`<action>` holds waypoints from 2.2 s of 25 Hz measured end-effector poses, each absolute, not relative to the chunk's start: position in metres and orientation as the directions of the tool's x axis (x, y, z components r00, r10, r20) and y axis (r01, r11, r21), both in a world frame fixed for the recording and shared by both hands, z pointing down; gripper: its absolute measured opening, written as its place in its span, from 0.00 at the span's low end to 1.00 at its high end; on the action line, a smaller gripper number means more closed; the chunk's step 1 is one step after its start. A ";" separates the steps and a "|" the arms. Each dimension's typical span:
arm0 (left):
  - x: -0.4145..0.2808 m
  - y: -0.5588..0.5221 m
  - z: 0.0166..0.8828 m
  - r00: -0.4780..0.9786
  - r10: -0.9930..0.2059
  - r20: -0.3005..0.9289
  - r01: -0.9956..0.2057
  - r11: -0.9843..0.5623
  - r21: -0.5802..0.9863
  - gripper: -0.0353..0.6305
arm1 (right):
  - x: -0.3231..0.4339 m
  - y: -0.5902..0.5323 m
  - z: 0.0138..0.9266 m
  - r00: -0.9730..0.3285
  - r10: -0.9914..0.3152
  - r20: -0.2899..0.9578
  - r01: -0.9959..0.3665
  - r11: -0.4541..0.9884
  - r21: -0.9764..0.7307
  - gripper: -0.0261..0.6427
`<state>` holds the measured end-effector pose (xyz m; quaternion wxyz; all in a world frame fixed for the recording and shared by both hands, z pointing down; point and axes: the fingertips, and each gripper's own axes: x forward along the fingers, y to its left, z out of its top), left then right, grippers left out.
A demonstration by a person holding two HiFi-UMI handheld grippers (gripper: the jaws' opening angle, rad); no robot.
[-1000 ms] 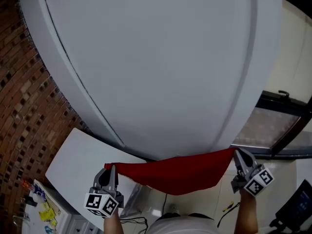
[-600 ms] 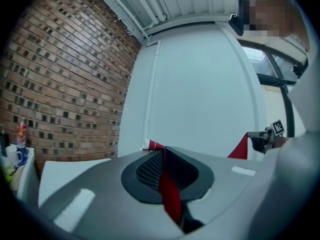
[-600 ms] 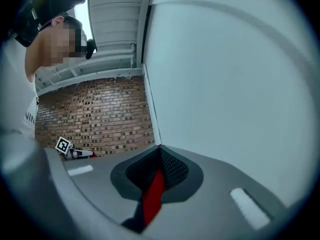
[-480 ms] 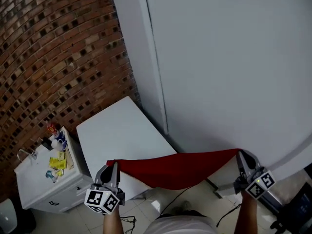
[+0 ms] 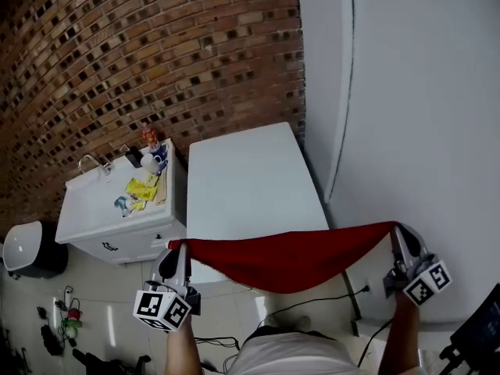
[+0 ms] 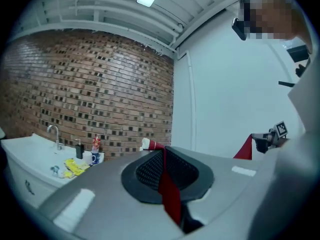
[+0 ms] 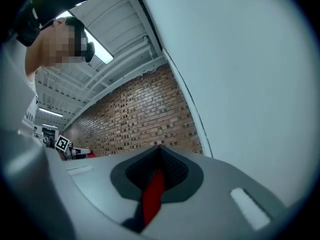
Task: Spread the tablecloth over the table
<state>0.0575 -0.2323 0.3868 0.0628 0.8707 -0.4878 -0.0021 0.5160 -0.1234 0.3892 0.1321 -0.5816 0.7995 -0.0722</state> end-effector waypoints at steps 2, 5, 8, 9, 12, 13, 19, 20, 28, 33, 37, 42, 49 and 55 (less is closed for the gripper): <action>0.031 -0.221 0.385 0.463 -0.885 0.056 -0.884 -0.456 0.106 0.07 | 0.497 -0.144 0.393 -0.352 -0.927 -0.130 -0.883 0.375 -0.282 0.06; -0.012 -0.205 0.385 0.377 -0.925 0.050 -0.923 -0.370 0.106 0.07 | 0.460 -0.171 0.394 -0.440 -0.888 -0.134 -0.846 0.460 -0.272 0.06; -0.050 -0.195 0.384 0.315 -0.948 0.047 -0.945 -0.308 0.109 0.07 | 0.430 -0.183 0.393 -0.476 -0.867 -0.148 -0.823 0.498 -0.273 0.06; -0.061 -0.194 0.384 0.301 -0.953 0.045 -0.949 -0.295 0.112 0.07 | 0.423 -0.186 0.393 -0.479 -0.866 -0.147 -0.821 0.501 -0.274 0.06; -0.088 -0.196 0.389 0.284 -0.958 0.046 -0.953 -0.277 0.123 0.07 | 0.405 -0.191 0.399 -0.470 -0.871 -0.145 -0.822 0.492 -0.286 0.06; -0.095 -0.198 0.392 0.286 -0.957 0.048 -0.952 -0.278 0.128 0.07 | 0.401 -0.191 0.401 -0.461 -0.875 -0.148 -0.823 0.484 -0.297 0.06; -0.096 -0.220 0.403 0.364 -0.930 0.053 -0.924 -0.352 0.151 0.07 | 0.410 -0.186 0.403 -0.365 -0.921 -0.136 -0.861 0.390 -0.327 0.06; -0.093 -0.226 0.403 0.375 -0.926 0.052 -0.919 -0.364 0.150 0.07 | 0.414 -0.189 0.400 -0.350 -0.927 -0.138 -0.868 0.376 -0.325 0.06; -0.071 -0.276 0.408 0.392 -0.917 0.069 -0.917 -0.384 0.107 0.07 | 0.448 -0.248 0.393 -0.322 -0.939 -0.123 -0.860 0.344 -0.376 0.06; -0.060 -0.320 0.416 0.378 -0.922 0.085 -0.926 -0.375 0.050 0.07 | 0.458 -0.306 0.408 -0.363 -0.928 -0.082 -0.859 0.367 -0.356 0.06; -0.056 -0.362 0.426 0.368 -0.924 0.104 -0.930 -0.367 0.029 0.07 | 0.463 -0.350 0.420 -0.375 -0.926 -0.033 -0.872 0.365 -0.328 0.06; -0.060 -0.417 0.445 0.341 -0.930 0.140 -0.940 -0.341 0.023 0.07 | 0.466 -0.406 0.445 -0.400 -0.916 0.027 -0.867 0.369 -0.335 0.06; -0.064 -0.499 0.493 0.320 -0.913 0.251 -0.947 -0.319 0.048 0.07 | 0.472 -0.482 0.498 -0.397 -0.908 0.136 -0.868 0.323 -0.378 0.06; -0.055 -0.560 0.519 0.324 -0.900 0.292 -0.944 -0.325 0.046 0.07 | 0.472 -0.542 0.523 -0.376 -0.907 0.189 -0.875 0.281 -0.394 0.06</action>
